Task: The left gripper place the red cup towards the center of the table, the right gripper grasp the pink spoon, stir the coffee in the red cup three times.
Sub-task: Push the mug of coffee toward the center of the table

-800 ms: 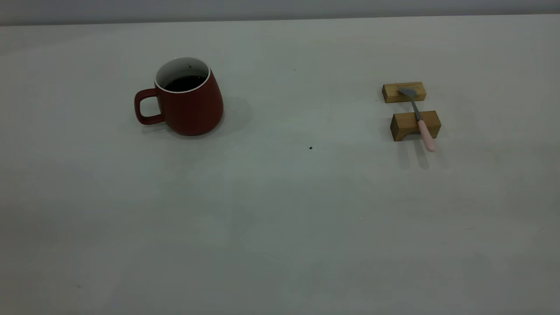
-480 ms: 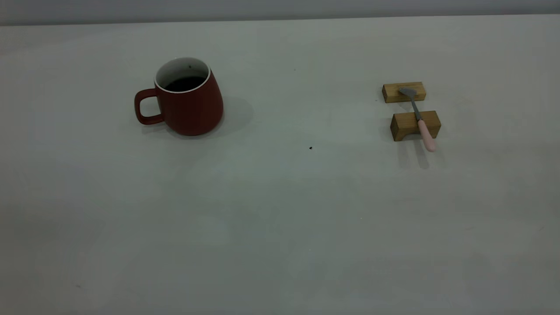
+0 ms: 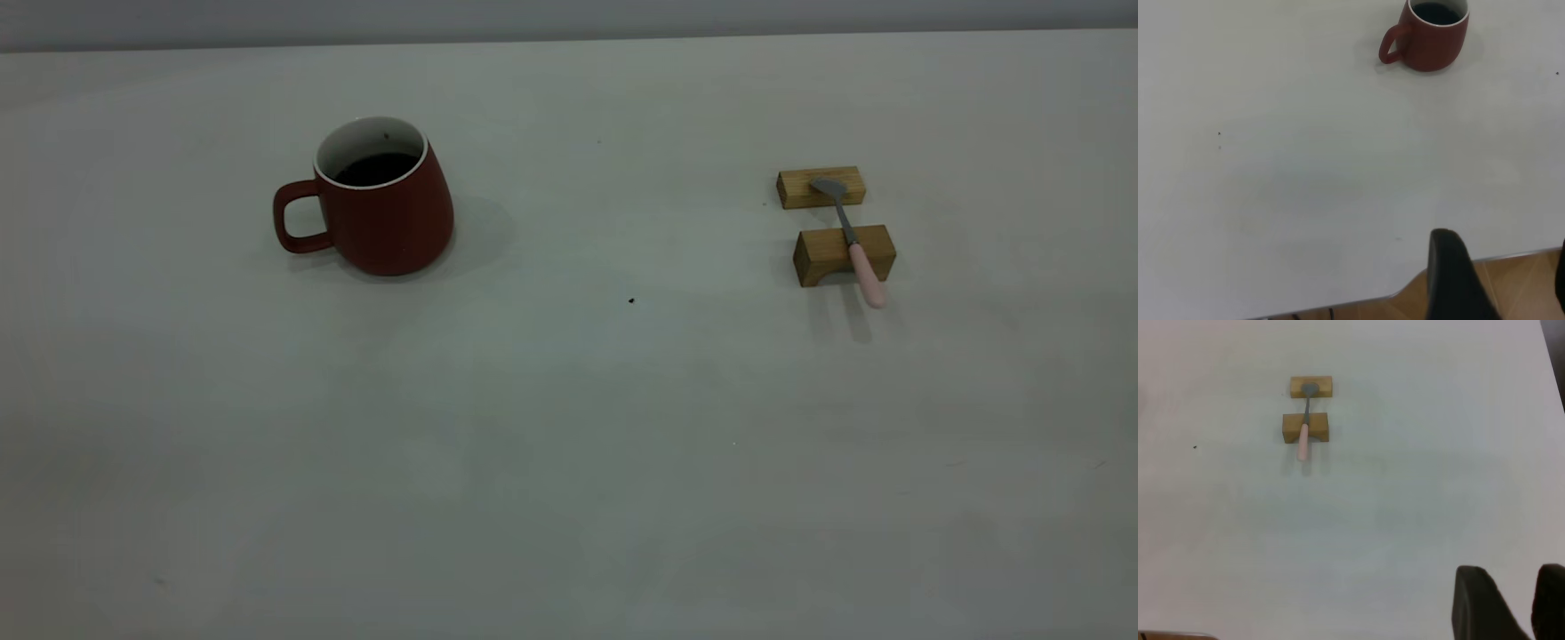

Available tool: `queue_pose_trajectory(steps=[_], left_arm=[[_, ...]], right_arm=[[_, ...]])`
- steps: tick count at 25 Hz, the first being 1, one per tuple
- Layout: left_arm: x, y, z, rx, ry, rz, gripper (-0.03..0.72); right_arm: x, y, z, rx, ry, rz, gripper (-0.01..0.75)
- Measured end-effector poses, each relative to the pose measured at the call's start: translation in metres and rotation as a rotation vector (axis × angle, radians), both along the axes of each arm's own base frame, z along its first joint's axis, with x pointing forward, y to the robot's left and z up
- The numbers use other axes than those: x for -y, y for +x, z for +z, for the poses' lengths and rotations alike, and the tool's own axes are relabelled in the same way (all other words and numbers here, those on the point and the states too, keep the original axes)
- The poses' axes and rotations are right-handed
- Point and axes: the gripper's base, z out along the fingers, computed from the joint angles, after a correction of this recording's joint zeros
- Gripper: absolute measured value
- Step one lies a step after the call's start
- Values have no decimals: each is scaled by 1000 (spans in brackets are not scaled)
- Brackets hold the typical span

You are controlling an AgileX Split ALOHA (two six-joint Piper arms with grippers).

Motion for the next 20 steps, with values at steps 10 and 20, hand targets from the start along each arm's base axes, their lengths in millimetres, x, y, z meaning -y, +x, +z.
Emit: queue_pose_trajectory(steps=[10, 20], left_arm=[[0, 0, 0, -3, -21, 11, 446], [6, 76, 26, -205, -64, 95, 446]], right_arm=[[0, 0, 0, 0, 1, 0, 238], [0, 0, 0, 0, 0, 0, 238]])
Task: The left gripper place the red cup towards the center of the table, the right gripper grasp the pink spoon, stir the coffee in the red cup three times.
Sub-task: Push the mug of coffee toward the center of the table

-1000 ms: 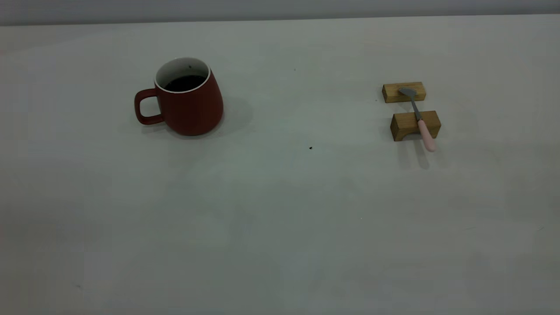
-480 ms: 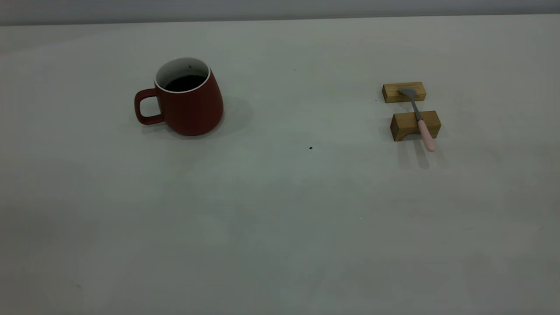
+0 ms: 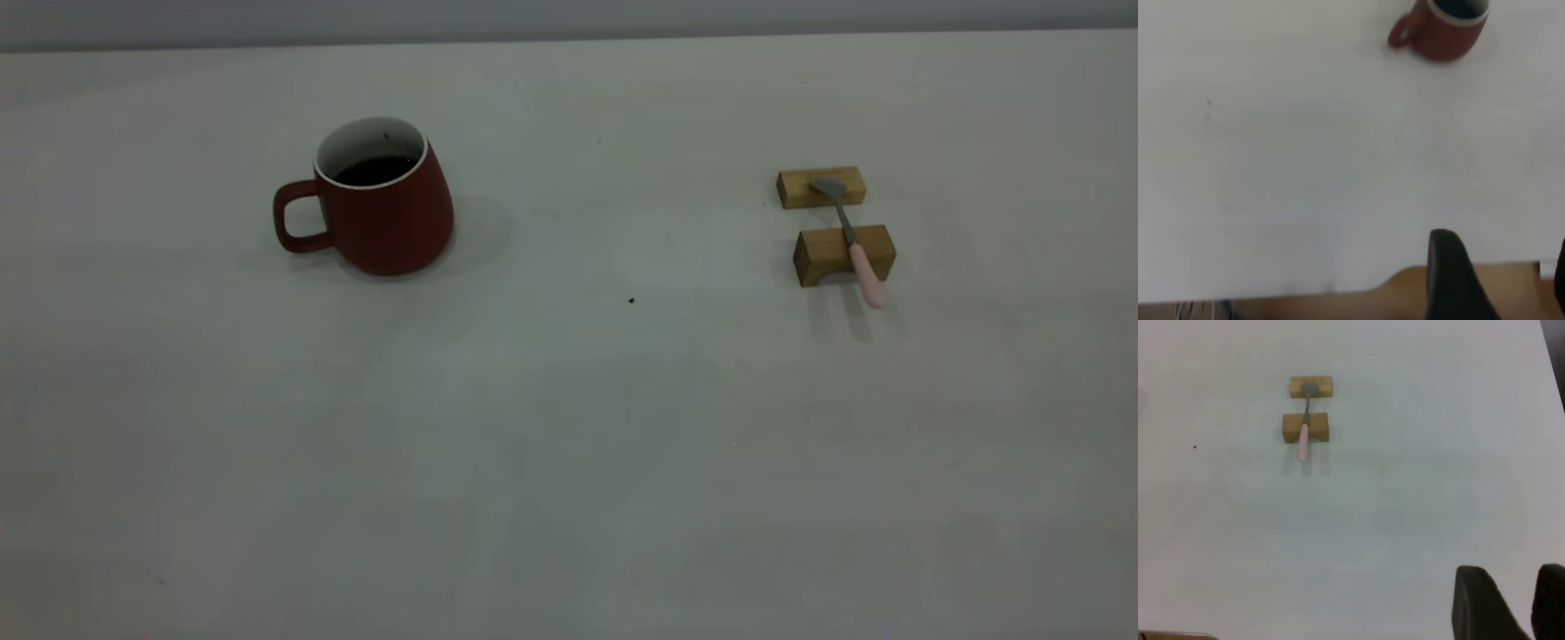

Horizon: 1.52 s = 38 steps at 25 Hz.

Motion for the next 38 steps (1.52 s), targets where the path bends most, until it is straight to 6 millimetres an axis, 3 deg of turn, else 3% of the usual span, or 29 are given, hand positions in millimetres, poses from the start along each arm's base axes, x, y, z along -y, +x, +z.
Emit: queue_pose_trajectory(steps=[5, 9, 18, 21, 25, 29, 38], left_arm=[[4, 71, -3, -150, 46, -6, 446], [10, 136, -17, -261, 94, -61, 446], [22, 283, -83, -457, 212, -296, 446], [25, 322, -106, -498, 233, -418, 446], [30, 361, -135, -540, 268, -595, 446], [31, 385, -163, -550, 329, -785, 446], [37, 405, -227, -425, 454, -1101, 446]], right_arm=[[0, 0, 0, 0, 0, 0, 238], [0, 0, 0, 0, 1, -1, 238], [0, 0, 0, 0, 1, -1, 238], [0, 0, 0, 0, 0, 0, 238], [0, 0, 0, 1, 0, 0, 238], [0, 0, 0, 1, 0, 0, 238], [0, 0, 0, 1, 1, -1, 238]])
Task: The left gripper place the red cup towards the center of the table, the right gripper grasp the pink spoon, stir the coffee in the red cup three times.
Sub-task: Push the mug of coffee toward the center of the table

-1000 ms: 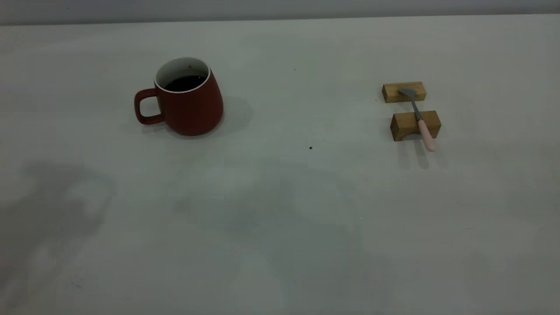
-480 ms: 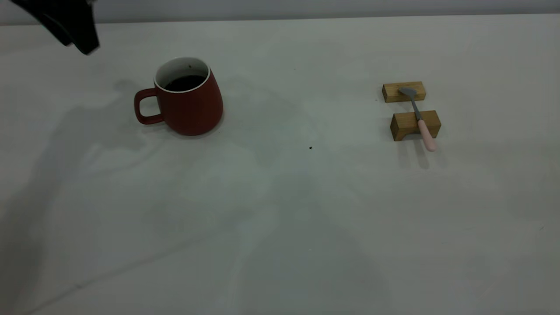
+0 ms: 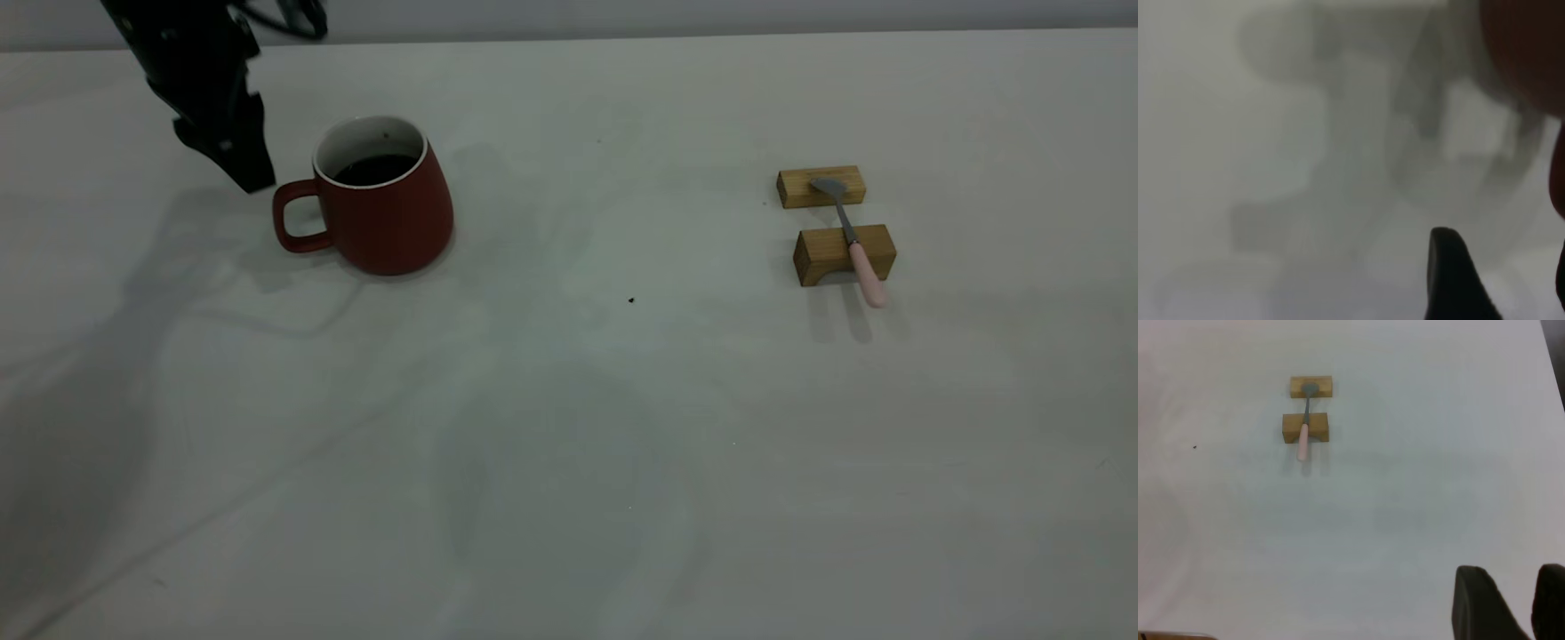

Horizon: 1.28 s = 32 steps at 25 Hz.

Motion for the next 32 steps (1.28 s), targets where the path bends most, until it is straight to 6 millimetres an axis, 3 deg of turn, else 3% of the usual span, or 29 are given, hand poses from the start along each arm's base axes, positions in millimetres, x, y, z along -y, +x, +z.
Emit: queue_pose_trajectory(steps=[12, 32], left_arm=[[37, -2, -13, 22, -61, -163, 446], [154, -25, -13, 94, -227, -184, 446]], right_arm=[[0, 0, 0, 0, -1, 1, 238], [0, 0, 0, 0, -1, 0, 238]])
